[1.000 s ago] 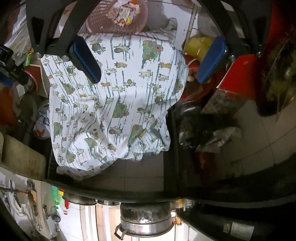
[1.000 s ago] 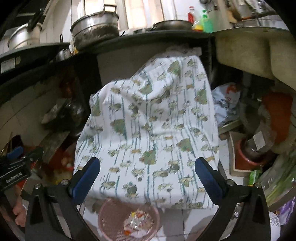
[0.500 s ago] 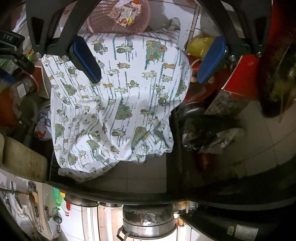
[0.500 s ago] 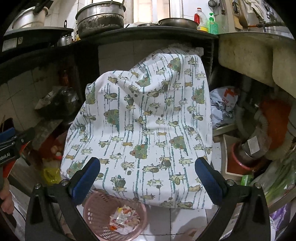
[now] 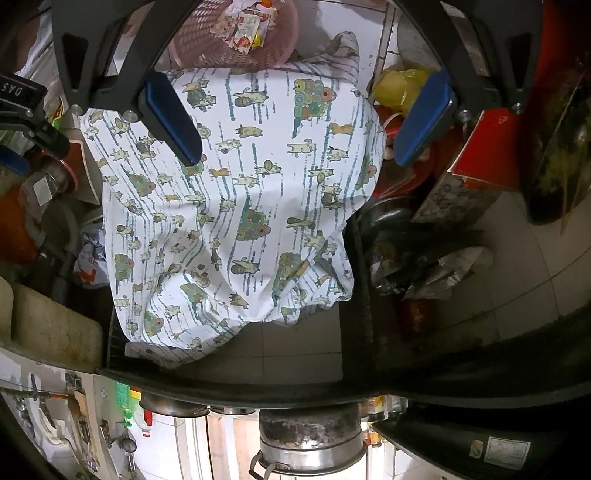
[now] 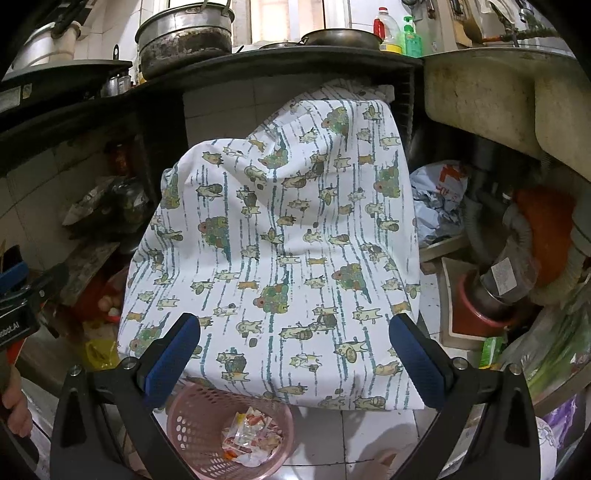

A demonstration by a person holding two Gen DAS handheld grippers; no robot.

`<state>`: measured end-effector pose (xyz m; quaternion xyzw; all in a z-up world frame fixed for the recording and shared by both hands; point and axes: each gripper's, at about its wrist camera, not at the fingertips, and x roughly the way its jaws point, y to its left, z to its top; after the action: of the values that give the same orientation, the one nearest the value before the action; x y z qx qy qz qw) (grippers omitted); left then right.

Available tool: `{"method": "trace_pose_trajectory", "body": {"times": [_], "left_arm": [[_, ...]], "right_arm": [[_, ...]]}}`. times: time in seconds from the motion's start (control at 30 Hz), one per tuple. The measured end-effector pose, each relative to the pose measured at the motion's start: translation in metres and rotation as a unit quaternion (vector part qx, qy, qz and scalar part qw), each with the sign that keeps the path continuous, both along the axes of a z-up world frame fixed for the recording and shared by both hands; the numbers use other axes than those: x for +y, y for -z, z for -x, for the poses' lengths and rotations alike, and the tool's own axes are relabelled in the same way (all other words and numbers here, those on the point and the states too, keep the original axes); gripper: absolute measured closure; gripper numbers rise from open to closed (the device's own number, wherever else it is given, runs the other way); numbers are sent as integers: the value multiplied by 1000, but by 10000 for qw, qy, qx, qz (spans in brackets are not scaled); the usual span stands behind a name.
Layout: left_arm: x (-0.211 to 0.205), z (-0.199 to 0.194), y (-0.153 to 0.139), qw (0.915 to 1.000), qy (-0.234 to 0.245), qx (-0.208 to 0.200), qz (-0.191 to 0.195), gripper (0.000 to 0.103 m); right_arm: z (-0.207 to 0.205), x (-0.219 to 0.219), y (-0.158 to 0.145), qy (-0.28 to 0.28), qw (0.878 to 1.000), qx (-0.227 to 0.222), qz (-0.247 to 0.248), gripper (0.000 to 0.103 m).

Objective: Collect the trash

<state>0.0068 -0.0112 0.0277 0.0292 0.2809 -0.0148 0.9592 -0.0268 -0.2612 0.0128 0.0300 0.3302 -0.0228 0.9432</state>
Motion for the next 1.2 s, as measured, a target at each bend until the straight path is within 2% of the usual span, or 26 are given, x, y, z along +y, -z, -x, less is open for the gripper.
{"method": "trace_pose_trajectory", "body": {"times": [1.2], "left_arm": [[0, 0, 1, 9998, -114, -74, -137, 0]], "right_arm": [[3, 8, 8, -34, 10000, 62, 7, 0]]}}
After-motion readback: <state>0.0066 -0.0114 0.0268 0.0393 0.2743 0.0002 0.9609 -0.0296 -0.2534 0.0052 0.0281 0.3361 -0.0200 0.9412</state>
